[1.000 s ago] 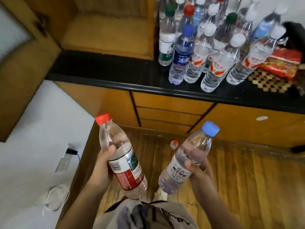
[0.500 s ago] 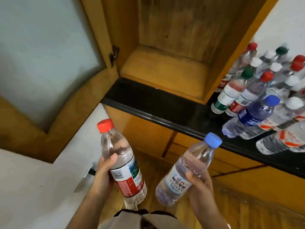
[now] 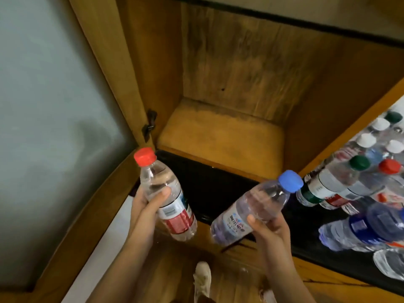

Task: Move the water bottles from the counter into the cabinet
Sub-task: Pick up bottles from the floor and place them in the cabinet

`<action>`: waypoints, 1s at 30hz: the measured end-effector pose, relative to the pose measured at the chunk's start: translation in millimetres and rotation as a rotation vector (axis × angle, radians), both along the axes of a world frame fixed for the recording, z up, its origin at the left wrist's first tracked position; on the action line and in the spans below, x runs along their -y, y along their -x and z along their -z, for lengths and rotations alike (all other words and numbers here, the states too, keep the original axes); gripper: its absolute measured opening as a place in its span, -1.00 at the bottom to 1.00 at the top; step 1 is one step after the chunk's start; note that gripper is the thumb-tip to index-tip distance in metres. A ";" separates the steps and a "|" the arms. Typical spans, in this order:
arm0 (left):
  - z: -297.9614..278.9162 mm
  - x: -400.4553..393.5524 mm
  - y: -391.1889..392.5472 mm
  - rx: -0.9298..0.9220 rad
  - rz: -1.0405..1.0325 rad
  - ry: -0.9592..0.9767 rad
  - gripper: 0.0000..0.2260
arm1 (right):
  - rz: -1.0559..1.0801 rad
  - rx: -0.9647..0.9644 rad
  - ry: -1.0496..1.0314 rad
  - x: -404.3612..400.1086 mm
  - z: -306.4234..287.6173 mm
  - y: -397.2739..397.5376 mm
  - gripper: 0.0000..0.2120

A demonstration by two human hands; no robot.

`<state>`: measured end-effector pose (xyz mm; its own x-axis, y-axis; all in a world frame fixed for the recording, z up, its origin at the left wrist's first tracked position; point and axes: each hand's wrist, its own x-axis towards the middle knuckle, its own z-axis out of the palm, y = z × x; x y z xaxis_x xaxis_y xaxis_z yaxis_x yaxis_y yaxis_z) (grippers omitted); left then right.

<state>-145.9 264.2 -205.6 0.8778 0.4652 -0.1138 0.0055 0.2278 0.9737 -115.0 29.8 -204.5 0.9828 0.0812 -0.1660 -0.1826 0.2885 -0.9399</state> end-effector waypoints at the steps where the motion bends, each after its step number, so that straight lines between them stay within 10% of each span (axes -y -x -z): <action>1: -3.7 0.2 -18.1 0.018 0.001 -0.014 -0.55 | -0.004 0.023 0.004 -1.5 -0.5 -17.7 -0.62; 12: -20.4 -8.7 -194.4 0.058 -0.104 -0.140 -0.40 | -0.127 0.137 0.225 -50.7 -9.0 -202.6 -0.52; 30: 29.1 -12.0 -249.3 -0.052 -0.009 -0.339 -0.36 | -0.199 0.076 0.309 -81.6 23.9 -238.3 -0.37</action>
